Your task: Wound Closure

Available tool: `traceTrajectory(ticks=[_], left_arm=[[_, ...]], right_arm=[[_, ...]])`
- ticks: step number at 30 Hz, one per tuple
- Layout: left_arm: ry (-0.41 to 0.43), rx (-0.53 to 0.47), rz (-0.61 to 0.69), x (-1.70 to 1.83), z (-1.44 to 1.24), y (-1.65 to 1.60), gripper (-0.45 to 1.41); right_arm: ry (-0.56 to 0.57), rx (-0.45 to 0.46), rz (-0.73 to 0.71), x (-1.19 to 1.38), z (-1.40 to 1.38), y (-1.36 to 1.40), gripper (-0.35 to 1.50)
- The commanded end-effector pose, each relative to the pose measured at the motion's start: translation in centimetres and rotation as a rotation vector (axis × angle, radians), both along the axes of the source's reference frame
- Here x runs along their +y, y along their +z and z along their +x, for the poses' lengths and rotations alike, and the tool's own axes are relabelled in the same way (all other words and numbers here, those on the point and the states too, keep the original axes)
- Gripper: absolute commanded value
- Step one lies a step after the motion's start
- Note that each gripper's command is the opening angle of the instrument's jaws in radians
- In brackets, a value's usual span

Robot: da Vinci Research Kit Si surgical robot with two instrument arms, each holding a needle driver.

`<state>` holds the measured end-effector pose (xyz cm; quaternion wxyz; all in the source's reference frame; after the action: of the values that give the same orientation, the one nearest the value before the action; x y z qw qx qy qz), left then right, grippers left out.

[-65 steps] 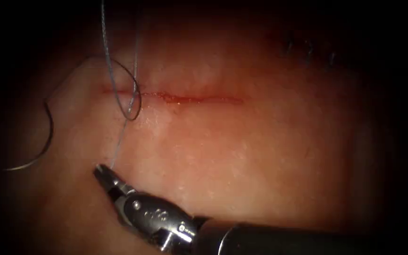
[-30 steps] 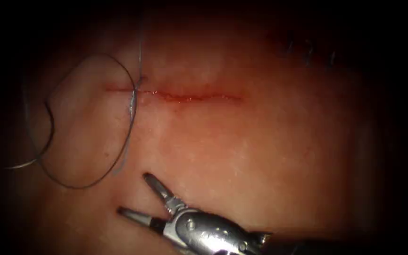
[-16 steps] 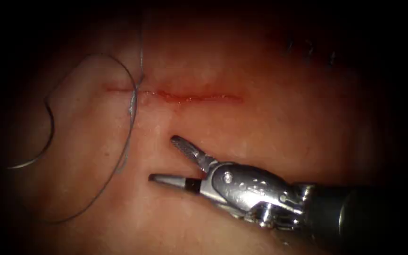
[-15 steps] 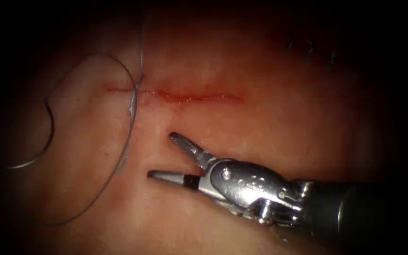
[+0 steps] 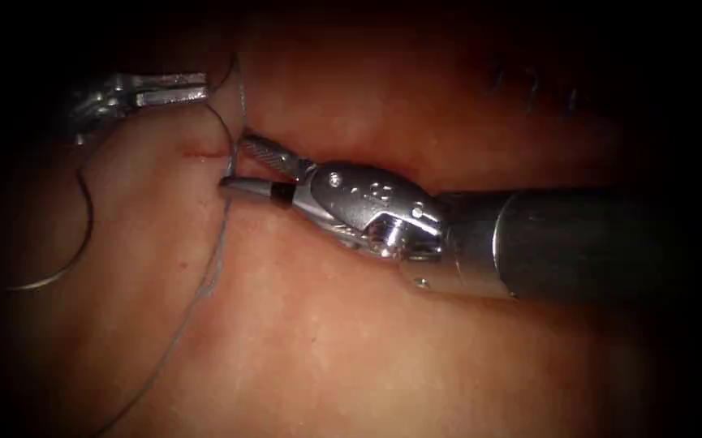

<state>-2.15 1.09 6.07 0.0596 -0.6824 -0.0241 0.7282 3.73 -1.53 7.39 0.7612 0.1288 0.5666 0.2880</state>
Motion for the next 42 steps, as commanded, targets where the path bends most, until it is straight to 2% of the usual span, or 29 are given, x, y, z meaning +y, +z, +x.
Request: traceTrajectory(ticks=[1,7,14,19,28,36,42], left_arm=[[0.000,-0.001,0.000,0.03,-0.05,0.07,-0.45],[-0.005,-0.004,0.006,-0.07,-0.09,0.06,-0.45],[-0.010,-0.015,0.026,-0.25,-0.09,0.04,-0.45],[-0.010,-0.014,0.038,-0.39,-0.12,0.09,-0.45],[-0.007,-0.014,0.060,-0.59,-0.20,0.27,-0.45],[-0.005,-0.013,0.066,-0.62,-0.20,0.42,-0.45],[-0.003,-0.013,0.077,-0.66,-0.19,0.56,-0.45]], right_arm=[[-0.007,0.009,-0.006,0.11,0.16,0.11,0.06],[-0.012,0.041,-0.019,0.33,0.39,0.27,-0.08],[0.013,0.091,-0.036,0.51,0.47,0.36,-0.15],[0.024,0.119,-0.043,0.56,0.46,0.29,-0.15],[0.052,0.210,-0.016,0.72,0.46,-0.03,-0.16],[0.041,0.289,0.019,0.70,0.47,-0.13,-0.15],[-0.019,0.403,0.082,0.66,0.38,-0.09,-0.15]])
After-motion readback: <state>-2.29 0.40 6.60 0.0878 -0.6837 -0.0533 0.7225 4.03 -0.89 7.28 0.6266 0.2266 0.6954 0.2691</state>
